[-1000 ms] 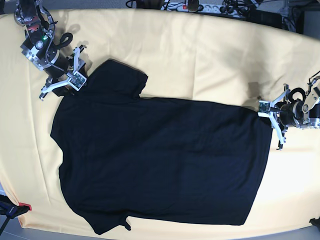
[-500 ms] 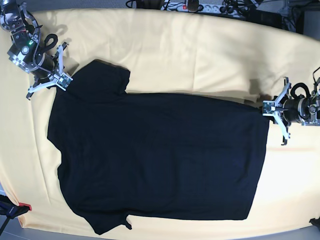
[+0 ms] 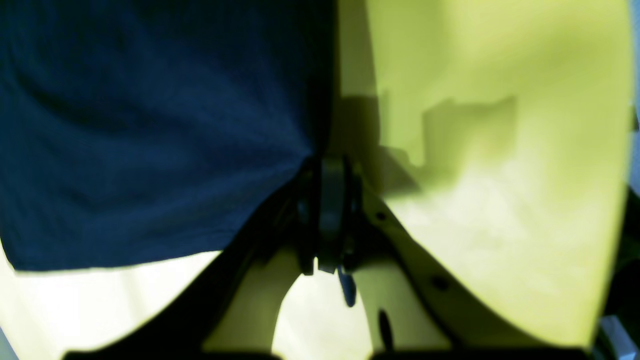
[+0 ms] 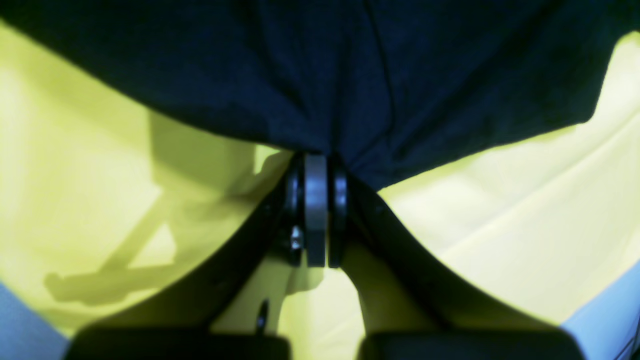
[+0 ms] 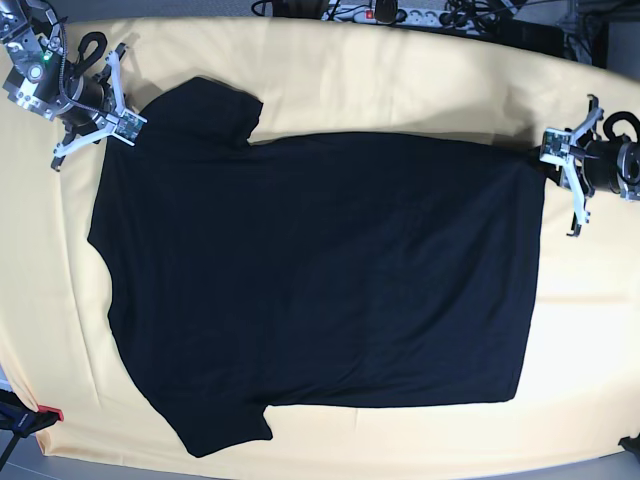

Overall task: Fold the T-shirt properly
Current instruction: 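Pull the grasped edge away from the hem with both grippers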

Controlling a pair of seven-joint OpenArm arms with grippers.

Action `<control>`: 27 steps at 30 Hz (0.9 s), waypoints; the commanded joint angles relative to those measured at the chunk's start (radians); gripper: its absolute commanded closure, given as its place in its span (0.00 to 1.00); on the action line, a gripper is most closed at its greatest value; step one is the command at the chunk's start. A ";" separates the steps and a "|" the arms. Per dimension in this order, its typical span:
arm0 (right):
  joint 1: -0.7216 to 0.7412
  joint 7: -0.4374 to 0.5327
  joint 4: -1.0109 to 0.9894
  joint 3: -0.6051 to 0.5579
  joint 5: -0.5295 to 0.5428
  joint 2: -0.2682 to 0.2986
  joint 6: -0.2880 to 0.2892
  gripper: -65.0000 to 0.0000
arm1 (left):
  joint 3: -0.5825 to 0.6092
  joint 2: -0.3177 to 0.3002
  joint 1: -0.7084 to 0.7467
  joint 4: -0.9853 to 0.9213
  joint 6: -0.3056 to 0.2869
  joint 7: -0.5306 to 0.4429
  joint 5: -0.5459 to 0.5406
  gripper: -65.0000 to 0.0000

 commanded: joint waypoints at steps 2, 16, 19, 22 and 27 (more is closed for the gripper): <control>-0.056 -0.026 0.035 0.051 -0.005 0.018 -0.018 1.00 | -0.013 -0.057 0.019 0.050 -0.001 -0.011 -0.008 1.00; -0.507 -0.056 0.221 0.318 -0.005 0.010 -0.095 1.00 | -0.013 -0.133 0.155 0.266 -0.001 -0.011 0.026 1.00; -0.562 -0.063 0.233 0.319 -0.006 0.010 -0.104 1.00 | -0.013 -0.133 0.179 0.309 -0.001 -0.011 0.026 1.00; -0.581 -0.062 0.237 0.319 -0.009 0.010 -0.117 1.00 | -0.013 -0.133 0.195 0.347 -0.001 0.013 0.026 1.00; -0.561 -0.042 0.238 0.319 -0.014 0.010 -0.127 1.00 | -0.013 -0.133 0.195 0.376 -0.001 0.098 0.026 1.00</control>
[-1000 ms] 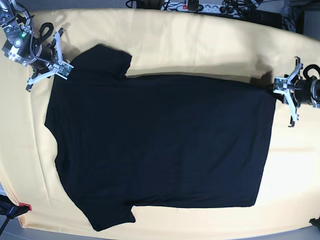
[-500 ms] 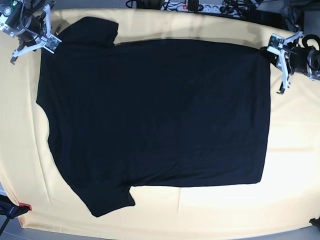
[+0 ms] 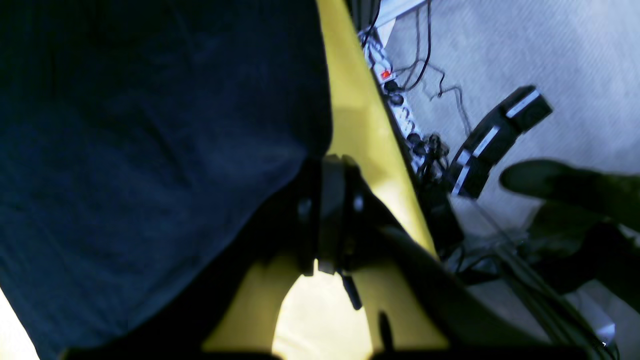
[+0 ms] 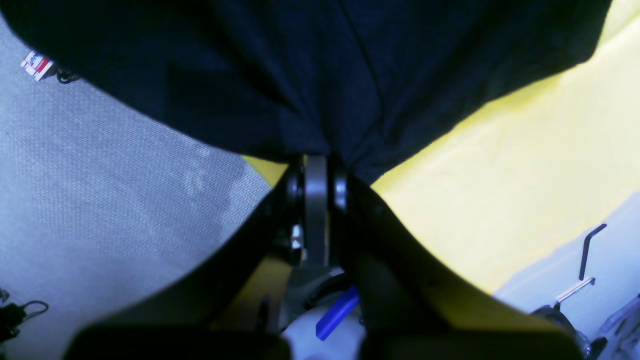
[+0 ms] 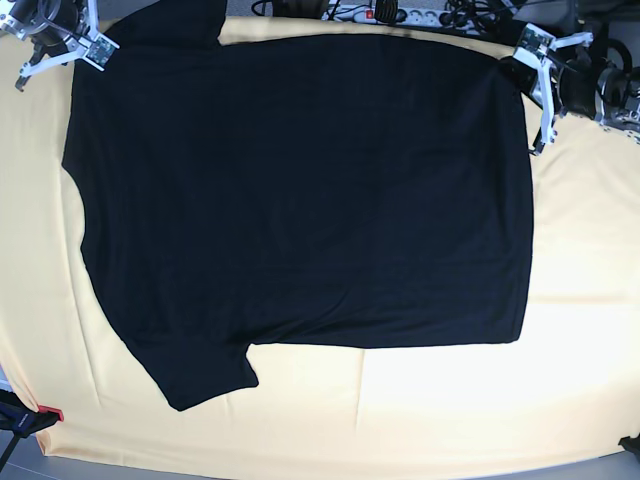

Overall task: Fold the T-shirt properly
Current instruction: 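Pull the grasped edge away from the hem with both grippers, then lower the grasped edge onto the shirt and open both grippers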

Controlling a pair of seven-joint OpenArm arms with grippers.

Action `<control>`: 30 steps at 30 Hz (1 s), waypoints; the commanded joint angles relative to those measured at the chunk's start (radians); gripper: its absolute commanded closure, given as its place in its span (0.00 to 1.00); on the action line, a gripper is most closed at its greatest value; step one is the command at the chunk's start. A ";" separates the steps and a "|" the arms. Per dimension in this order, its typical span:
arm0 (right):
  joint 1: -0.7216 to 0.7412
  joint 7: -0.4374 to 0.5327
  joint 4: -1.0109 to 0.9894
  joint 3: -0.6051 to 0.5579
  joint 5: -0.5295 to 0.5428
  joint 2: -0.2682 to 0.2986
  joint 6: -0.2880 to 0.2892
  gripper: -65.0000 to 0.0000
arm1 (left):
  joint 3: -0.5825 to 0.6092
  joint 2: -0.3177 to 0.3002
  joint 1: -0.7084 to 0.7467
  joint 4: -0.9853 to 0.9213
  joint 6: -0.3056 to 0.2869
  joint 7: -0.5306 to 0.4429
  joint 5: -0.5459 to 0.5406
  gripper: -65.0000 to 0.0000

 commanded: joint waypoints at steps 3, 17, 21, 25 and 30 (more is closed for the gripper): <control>0.041 0.037 0.016 0.010 -0.053 0.013 -0.007 1.00 | -0.011 -0.008 -0.021 0.010 -0.001 0.046 -0.007 1.00; 0.336 0.278 -0.037 0.010 -0.070 0.012 0.042 1.00 | -0.011 0.076 -0.116 -0.054 0.316 0.282 0.020 1.00; 0.418 0.335 -0.152 0.008 0.014 0.012 0.089 1.00 | -0.011 0.154 -0.120 -0.152 0.351 0.285 0.042 1.00; 0.519 0.354 -0.243 0.008 0.068 0.012 0.130 1.00 | -0.011 0.245 -0.120 -0.259 0.351 0.284 0.051 1.00; 0.614 0.357 -0.308 -0.004 0.153 0.011 0.187 1.00 | -0.011 0.325 -0.120 -0.354 0.351 0.280 0.102 1.00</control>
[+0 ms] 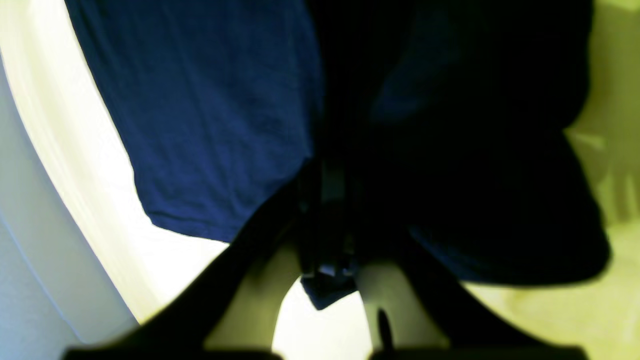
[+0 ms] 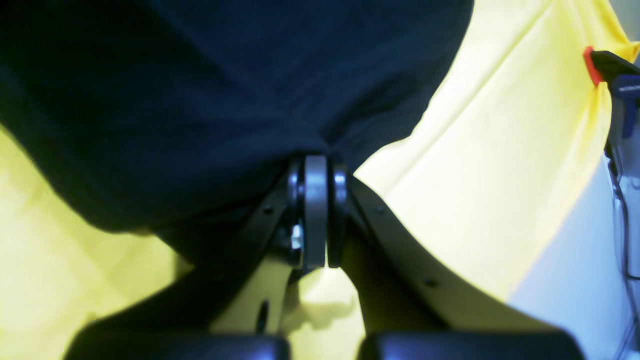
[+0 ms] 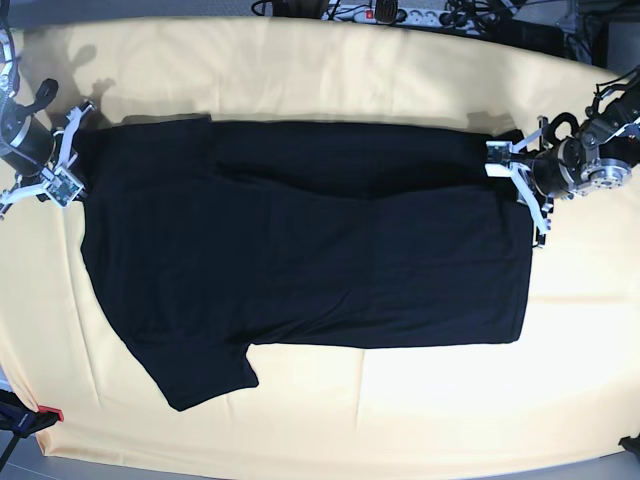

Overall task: Fold the T-shirt properly
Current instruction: 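Lower the grasped edge onto the shirt and open both grippers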

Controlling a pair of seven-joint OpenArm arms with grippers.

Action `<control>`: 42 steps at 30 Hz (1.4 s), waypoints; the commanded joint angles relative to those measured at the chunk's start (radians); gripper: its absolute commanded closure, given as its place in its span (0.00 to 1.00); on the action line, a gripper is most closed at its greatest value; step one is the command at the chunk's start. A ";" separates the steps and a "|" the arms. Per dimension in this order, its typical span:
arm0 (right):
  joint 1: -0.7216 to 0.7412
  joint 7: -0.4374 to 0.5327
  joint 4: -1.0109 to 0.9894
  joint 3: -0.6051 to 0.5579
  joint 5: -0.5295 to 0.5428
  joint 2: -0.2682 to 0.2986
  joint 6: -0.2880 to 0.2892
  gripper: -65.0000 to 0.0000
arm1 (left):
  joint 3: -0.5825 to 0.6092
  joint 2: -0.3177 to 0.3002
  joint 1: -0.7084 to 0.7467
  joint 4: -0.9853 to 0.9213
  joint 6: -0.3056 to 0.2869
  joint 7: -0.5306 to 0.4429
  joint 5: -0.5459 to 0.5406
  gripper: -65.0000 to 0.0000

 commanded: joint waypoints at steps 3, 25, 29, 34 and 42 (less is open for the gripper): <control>0.039 0.022 -0.024 -0.029 0.010 0.019 -0.005 1.00 | -0.013 -0.017 -0.015 0.000 0.013 -0.014 0.003 1.00; 0.151 0.036 -0.088 -0.169 -0.122 -0.047 -0.157 1.00 | -0.012 -0.019 -0.089 -0.021 0.061 0.009 0.017 1.00; 0.151 0.036 -0.088 -0.169 -0.122 -0.047 -0.157 1.00 | -0.012 -0.019 -0.089 -0.021 0.061 0.009 0.013 1.00; 0.151 0.036 -0.088 -0.169 -0.121 -0.047 -0.157 1.00 | -0.012 -0.019 -0.089 -0.021 0.061 0.004 -0.013 1.00; 0.179 0.005 -0.083 -0.169 -0.121 -0.046 -0.218 0.33 | -0.013 -0.020 -0.100 -0.016 0.188 0.076 -0.099 0.22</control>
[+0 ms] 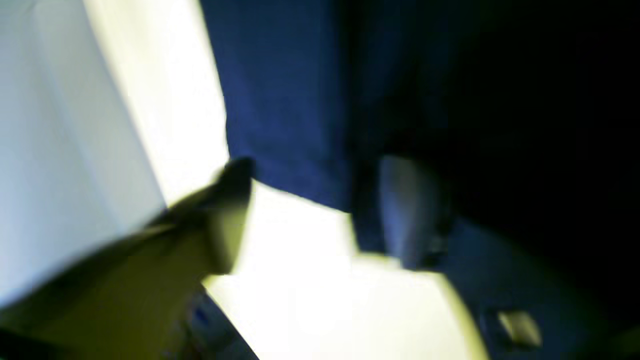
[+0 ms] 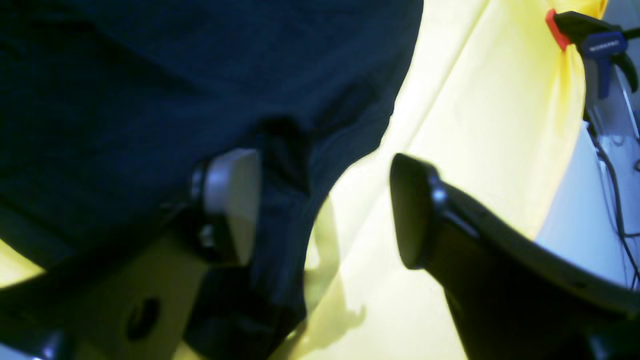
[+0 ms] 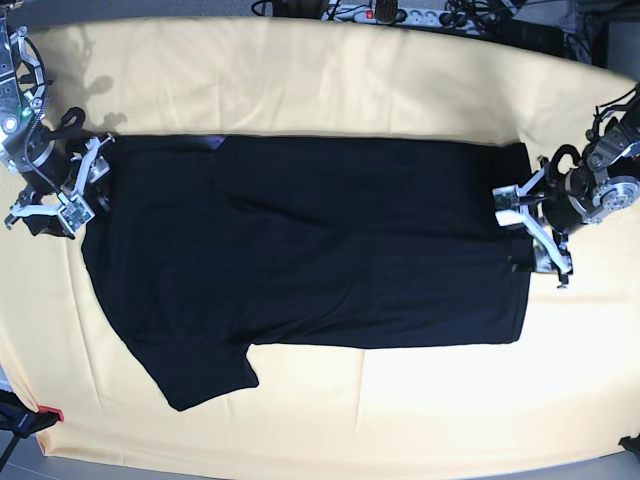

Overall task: Fold the T-shirt properly
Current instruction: 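Lower the grasped edge onto the shirt and open both grippers, then regrasp the folded edge with both grippers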

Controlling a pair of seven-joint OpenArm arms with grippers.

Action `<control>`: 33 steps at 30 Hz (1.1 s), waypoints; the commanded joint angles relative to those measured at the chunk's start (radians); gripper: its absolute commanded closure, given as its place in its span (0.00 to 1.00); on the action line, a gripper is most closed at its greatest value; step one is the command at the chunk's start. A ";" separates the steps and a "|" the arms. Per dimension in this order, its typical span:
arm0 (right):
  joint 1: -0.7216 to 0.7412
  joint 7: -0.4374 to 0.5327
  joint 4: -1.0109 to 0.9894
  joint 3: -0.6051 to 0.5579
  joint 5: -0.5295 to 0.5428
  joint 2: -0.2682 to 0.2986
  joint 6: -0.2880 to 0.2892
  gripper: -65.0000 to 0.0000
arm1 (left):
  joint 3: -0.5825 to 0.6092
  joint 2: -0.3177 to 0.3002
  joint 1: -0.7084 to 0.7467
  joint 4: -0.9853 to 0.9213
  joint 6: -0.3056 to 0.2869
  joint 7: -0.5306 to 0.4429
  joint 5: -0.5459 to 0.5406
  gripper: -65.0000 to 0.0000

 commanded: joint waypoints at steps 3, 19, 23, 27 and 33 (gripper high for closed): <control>0.015 0.000 0.035 0.011 -0.003 0.023 0.043 0.33 | -0.011 -0.023 -0.014 0.025 -0.081 0.055 -0.069 0.24; -0.174 -0.155 0.230 0.011 0.150 0.022 0.237 0.40 | -0.011 -0.165 0.104 0.214 -0.359 0.100 -0.233 0.24; -0.198 -0.155 0.230 0.011 0.151 0.019 0.224 0.40 | -0.011 -0.162 0.154 0.211 -0.318 0.100 -0.159 0.24; -0.198 -0.156 0.230 0.011 0.151 0.020 0.213 0.40 | -0.011 -0.146 0.181 0.141 -0.289 0.037 -0.051 0.24; -0.198 -0.155 0.230 0.011 0.151 0.019 0.197 0.40 | -0.011 -0.051 0.180 0.004 -0.223 0.018 0.044 0.24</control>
